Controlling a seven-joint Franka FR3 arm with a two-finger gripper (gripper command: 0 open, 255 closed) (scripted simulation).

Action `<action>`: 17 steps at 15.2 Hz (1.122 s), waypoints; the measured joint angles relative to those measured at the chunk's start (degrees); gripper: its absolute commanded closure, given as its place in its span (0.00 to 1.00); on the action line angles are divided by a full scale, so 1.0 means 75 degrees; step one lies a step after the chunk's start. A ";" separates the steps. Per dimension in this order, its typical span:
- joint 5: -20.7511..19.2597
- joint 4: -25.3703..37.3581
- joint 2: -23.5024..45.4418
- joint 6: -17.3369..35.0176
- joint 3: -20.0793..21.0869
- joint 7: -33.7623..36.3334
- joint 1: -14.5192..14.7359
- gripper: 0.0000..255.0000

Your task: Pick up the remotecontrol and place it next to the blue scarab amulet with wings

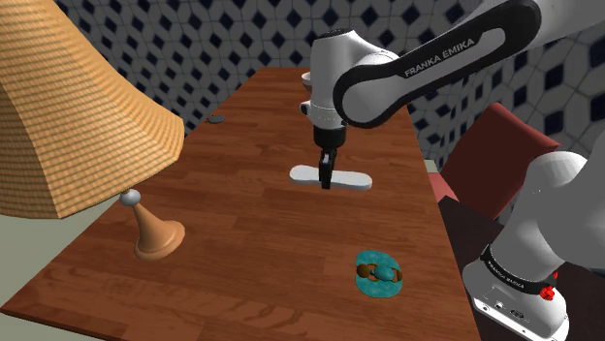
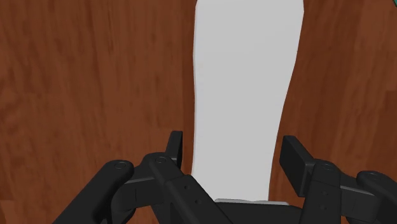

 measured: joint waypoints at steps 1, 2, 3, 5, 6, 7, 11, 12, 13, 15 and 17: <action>0.0037 -0.0070 0.0003 0.0081 0.0159 0.0242 0.0113 1.00; 0.0056 -0.0054 0.0004 0.0070 0.0251 0.0389 0.0178 1.00; 0.0089 -0.0086 -0.0011 0.0096 0.0383 0.0593 0.0273 1.00; 0.0127 0.0022 0.0069 0.0079 0.0602 0.0946 0.0423 1.00; 0.0148 0.0035 0.0117 0.0120 0.0731 0.1150 0.0512 1.00; 0.0163 0.0081 0.0155 0.0115 0.0839 0.1326 0.0587 1.00; 0.0209 0.0327 0.0315 0.0060 0.1314 0.2104 0.0915 1.00; 0.0212 0.0333 0.0382 0.0127 0.1435 0.2302 0.0998 1.00; 0.0206 0.0375 0.0431 0.0135 0.1486 0.2392 0.1030 1.00; 0.0187 0.0351 0.0544 0.0273 0.1539 0.2485 0.1058 1.00; 0.0168 0.0245 0.0640 0.0471 0.1559 0.2519 0.1064 1.00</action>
